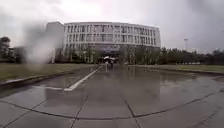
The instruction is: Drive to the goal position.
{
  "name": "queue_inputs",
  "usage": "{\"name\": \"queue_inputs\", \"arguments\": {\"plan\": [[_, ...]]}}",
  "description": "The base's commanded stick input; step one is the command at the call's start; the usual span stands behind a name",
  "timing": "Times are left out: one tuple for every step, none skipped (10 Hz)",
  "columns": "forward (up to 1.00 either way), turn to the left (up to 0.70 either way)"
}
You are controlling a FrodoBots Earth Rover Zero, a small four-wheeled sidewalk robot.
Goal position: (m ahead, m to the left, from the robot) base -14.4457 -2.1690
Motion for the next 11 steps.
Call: {"name": "queue_inputs", "arguments": {"plan": [[0.00,-0.70],[0.00,-0.70],[0.00,-0.70],[0.00,-0.70],[0.00,-0.70],[0.00,-0.70],[0.00,-0.70],[0.00,-0.70],[0.00,-0.70],[0.00,-0.70],[0.00,-0.70]]}}
